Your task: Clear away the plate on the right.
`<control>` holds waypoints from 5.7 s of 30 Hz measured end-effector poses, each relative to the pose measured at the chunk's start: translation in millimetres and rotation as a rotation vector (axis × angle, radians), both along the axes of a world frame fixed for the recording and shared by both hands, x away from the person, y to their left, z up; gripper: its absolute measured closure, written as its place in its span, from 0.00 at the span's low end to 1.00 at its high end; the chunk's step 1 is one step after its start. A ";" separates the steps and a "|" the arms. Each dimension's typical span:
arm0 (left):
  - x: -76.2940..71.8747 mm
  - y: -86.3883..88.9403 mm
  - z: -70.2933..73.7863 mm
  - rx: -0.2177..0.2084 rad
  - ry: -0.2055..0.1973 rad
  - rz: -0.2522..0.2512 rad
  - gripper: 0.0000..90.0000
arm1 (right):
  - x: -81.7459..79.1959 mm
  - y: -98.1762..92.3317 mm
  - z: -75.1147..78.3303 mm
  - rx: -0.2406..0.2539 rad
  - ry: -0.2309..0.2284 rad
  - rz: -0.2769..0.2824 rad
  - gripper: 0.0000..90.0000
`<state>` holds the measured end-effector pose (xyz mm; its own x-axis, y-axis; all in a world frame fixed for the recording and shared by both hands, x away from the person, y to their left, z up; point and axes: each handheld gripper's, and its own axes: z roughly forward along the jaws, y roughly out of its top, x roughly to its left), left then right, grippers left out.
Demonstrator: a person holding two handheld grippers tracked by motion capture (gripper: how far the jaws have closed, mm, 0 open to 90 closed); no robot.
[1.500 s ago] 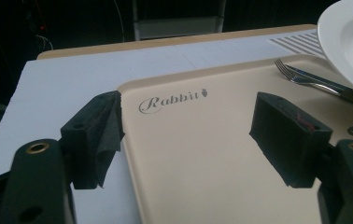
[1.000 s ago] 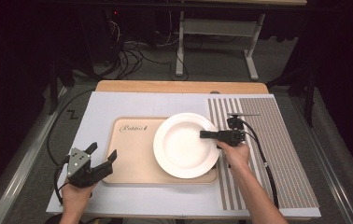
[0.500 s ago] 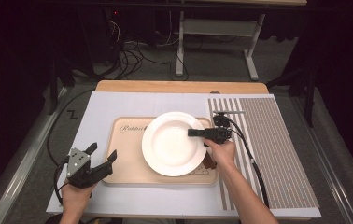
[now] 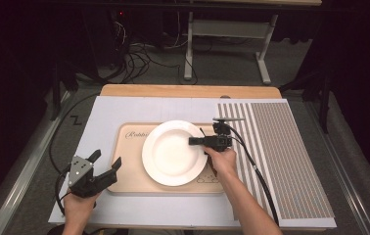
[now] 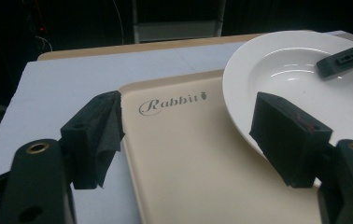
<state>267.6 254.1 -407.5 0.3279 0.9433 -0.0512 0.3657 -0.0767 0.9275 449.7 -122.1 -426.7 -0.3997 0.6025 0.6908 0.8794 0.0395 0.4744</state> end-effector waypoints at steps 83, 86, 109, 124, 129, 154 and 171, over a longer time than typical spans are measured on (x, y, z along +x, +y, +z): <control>-1.1 -0.7 0.4 0.003 -0.005 0.002 0.29 | -0.6 -25.8 -12.0 0.003 0.029 -0.021 0.73; -1.2 -1.1 0.4 0.002 -0.007 0.002 0.29 | -2.0 -30.6 -10.7 0.011 0.024 -0.026 0.73; -0.6 0.8 0.2 0.002 -0.002 0.009 0.29 | -10.9 -72.0 -3.4 0.003 -0.017 -0.053 0.72; -0.6 0.9 0.1 0.001 -0.001 0.010 0.29 | -17.6 -90.1 -1.5 0.005 -0.030 -0.067 0.72; -0.7 0.9 0.2 0.001 0.000 0.010 0.29 | -19.8 -94.4 -0.2 0.007 -0.033 -0.067 0.72; -0.3 0.5 -0.1 0.002 0.002 0.010 0.29 | -32.6 -124.6 0.2 -0.002 -0.045 -0.102 0.70; -0.1 0.6 -0.3 -0.001 0.001 0.014 0.29 | -39.7 -146.2 -0.2 0.006 -0.056 -0.132 0.69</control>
<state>267.6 254.7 -407.8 0.3149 0.9477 -0.0529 0.3681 -0.0705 0.9271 410.1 -268.4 -427.0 -0.3550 0.6485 0.6734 0.8490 -0.0779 0.5226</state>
